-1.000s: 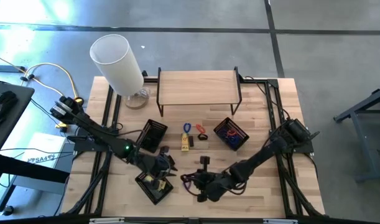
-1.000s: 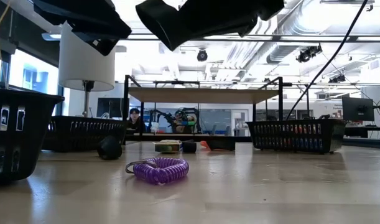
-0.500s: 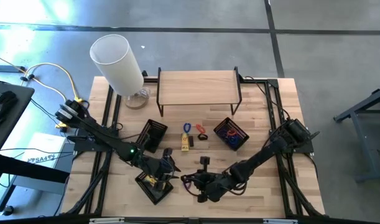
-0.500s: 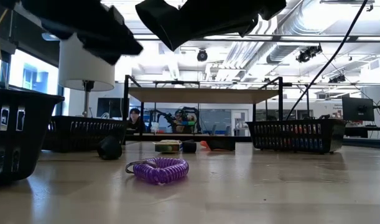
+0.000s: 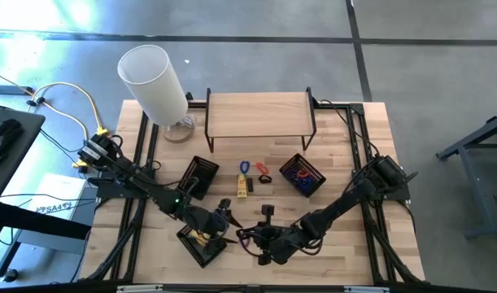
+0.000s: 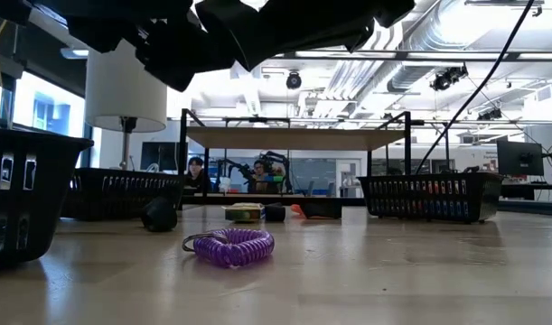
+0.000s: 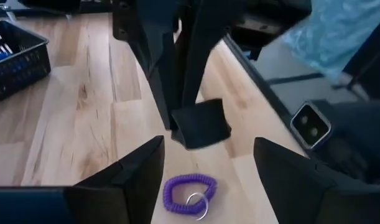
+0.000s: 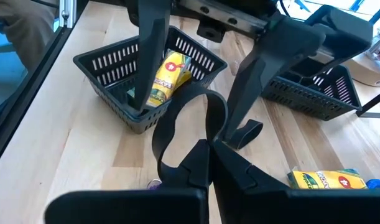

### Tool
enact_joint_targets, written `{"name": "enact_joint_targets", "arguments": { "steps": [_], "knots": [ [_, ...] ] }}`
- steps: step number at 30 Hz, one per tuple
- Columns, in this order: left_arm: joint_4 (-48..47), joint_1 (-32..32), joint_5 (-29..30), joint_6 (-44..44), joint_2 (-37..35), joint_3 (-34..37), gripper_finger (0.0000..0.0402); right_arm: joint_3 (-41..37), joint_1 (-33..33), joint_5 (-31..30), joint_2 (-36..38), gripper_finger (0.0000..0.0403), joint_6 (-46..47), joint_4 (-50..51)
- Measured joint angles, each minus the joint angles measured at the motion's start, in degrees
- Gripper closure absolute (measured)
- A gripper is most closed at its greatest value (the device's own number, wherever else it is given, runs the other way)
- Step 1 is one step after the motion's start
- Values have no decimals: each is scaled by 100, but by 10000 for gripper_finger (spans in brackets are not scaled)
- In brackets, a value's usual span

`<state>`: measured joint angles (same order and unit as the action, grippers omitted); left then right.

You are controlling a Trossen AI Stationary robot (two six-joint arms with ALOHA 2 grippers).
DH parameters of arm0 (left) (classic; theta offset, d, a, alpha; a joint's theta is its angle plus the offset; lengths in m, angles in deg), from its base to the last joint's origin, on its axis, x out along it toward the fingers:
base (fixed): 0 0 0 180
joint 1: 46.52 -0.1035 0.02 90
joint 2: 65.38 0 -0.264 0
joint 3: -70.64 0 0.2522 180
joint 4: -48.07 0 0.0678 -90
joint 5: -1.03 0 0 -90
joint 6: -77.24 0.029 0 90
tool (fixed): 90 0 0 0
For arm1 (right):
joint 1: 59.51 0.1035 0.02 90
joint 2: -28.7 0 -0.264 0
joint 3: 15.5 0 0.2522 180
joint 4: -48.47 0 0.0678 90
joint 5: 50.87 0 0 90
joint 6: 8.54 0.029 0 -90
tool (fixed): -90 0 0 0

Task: Pick & Place Office Desk Supplies
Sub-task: Put the black rubber band into the top left black bin

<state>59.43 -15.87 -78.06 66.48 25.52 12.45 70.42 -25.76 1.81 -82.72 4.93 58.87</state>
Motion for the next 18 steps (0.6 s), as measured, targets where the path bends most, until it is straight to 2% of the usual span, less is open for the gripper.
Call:
{"name": "enact_joint_targets", "arguments": {
  "steps": [5,18],
  "knots": [
    [133,0,16,-352,0,0,160,0,0,1,0,400,-2,-14],
    [449,-22,33,-387,0,2,160,0,0,-2,0,400,-2,-17]
  ]
}}
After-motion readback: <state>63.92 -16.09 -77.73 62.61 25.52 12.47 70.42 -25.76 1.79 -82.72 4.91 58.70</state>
